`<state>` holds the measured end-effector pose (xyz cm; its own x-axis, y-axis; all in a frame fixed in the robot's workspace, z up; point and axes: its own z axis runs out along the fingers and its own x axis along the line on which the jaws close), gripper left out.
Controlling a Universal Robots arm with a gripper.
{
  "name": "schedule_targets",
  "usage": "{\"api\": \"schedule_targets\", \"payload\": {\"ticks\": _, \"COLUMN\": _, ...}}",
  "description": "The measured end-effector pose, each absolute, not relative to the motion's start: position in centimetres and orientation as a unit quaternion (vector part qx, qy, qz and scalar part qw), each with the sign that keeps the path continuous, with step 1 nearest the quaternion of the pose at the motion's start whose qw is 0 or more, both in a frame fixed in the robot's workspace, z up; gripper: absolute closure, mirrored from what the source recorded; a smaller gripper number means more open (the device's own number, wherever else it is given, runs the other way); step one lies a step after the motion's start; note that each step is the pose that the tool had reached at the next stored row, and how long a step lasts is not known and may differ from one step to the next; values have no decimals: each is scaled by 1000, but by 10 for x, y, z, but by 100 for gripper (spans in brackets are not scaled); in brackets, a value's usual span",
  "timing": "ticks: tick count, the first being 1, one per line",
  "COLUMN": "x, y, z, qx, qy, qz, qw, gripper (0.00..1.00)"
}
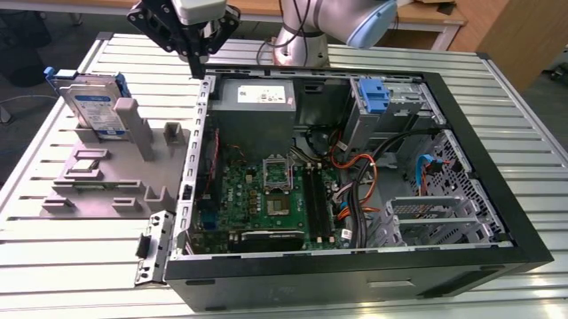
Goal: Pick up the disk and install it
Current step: 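Reach for the disk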
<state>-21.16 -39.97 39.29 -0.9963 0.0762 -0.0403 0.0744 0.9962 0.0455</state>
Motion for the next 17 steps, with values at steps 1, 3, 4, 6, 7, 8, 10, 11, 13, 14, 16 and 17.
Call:
{"api": "schedule_targets", "payload": {"ticks": 1, "x": -213, "y": -400, "z": 393, "qx": 38, "qy": 999, "qz": 22, "qw": 21, "gripper": 89}}
{"api": "schedule_targets", "payload": {"ticks": 3, "x": -213, "y": -400, "z": 393, "qx": 38, "qy": 999, "qz": 22, "qw": 21, "gripper": 89}}
{"api": "schedule_targets", "payload": {"ticks": 4, "x": -213, "y": -400, "z": 393, "qx": 38, "qy": 999, "qz": 22, "qw": 21, "gripper": 89}}
{"api": "schedule_targets", "payload": {"ticks": 6, "x": -214, "y": -400, "z": 393, "qx": 38, "qy": 999, "qz": 22, "qw": 21, "gripper": 89}}
{"api": "schedule_targets", "payload": {"ticks": 7, "x": -214, "y": -400, "z": 393, "qx": 38, "qy": 999, "qz": 22, "qw": 21, "gripper": 89}}
{"api": "schedule_targets", "payload": {"ticks": 8, "x": -214, "y": -400, "z": 393, "qx": 38, "qy": 999, "qz": 22, "qw": 21, "gripper": 89}}
{"api": "schedule_targets", "payload": {"ticks": 10, "x": -214, "y": -400, "z": 393, "qx": 38, "qy": 999, "qz": 22, "qw": 21, "gripper": 89}}
{"api": "schedule_targets", "payload": {"ticks": 11, "x": -214, "y": -400, "z": 393, "qx": 38, "qy": 999, "qz": 22, "qw": 21, "gripper": 89}}
{"api": "schedule_targets", "payload": {"ticks": 13, "x": -214, "y": -400, "z": 393, "qx": 38, "qy": 999, "qz": 22, "qw": 21, "gripper": 89}}
{"api": "schedule_targets", "payload": {"ticks": 14, "x": -215, "y": -400, "z": 393, "qx": 38, "qy": 999, "qz": 22, "qw": 21, "gripper": 89}}
{"api": "schedule_targets", "payload": {"ticks": 16, "x": -216, "y": -400, "z": 393, "qx": 38, "qy": 999, "qz": 22, "qw": 21, "gripper": 89}}
{"api": "schedule_targets", "payload": {"ticks": 17, "x": -217, "y": -400, "z": 393, "qx": 38, "qy": 999, "qz": 22, "qw": 21, "gripper": 89}}
